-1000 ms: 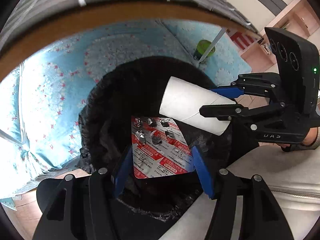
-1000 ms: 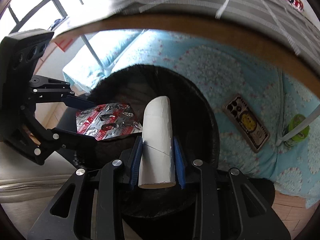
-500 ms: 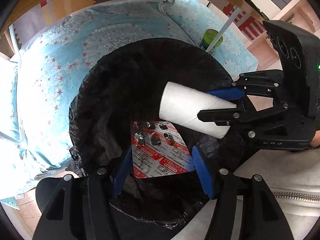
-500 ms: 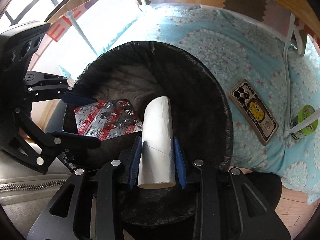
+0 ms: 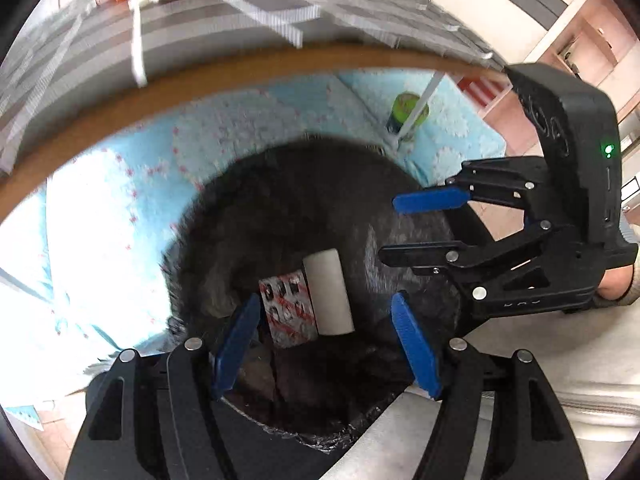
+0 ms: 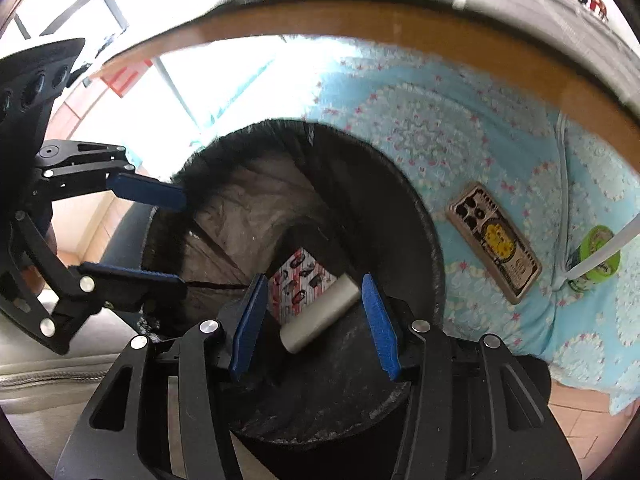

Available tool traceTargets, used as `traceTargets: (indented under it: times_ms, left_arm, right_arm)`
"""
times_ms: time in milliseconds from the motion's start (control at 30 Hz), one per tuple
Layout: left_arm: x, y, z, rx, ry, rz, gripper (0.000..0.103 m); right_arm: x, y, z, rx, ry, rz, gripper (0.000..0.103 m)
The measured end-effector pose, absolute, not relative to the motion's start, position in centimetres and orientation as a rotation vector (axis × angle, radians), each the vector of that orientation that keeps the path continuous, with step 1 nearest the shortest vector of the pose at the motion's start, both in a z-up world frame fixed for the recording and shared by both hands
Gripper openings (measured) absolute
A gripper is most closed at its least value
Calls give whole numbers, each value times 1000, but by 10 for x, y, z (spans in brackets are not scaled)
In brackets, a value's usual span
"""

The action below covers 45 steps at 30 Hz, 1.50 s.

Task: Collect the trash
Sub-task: 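Open both grippers over the bin, dropping the tube and blister pack, then move both tools back over the bed toward the remaining trash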

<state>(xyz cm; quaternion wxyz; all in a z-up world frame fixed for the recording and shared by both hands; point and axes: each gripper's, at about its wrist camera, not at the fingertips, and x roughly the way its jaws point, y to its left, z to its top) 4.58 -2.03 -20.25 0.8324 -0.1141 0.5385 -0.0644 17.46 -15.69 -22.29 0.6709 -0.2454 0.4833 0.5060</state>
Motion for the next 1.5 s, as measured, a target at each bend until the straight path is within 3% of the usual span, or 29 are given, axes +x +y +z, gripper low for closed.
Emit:
traceTargets:
  times_ms: [733,1167,1400,1500]
  left_arm:
    - [30,-15,-66,-86,784,-139,66]
    - [67,20,-52,-24,732,-80,66]
    - [90,36,-59,-2,748,-55,66]
    - [99,48,-59,-25,749,-40,78]
  right_arm:
    - [182,-170,-101,-449,778,1208,49]
    - [215,-147,-78,-415,715,1182,49]
    - [238,-131,-71,-401,689,1166,55]
    - [247,-121,-68,-407,681,1162,56]
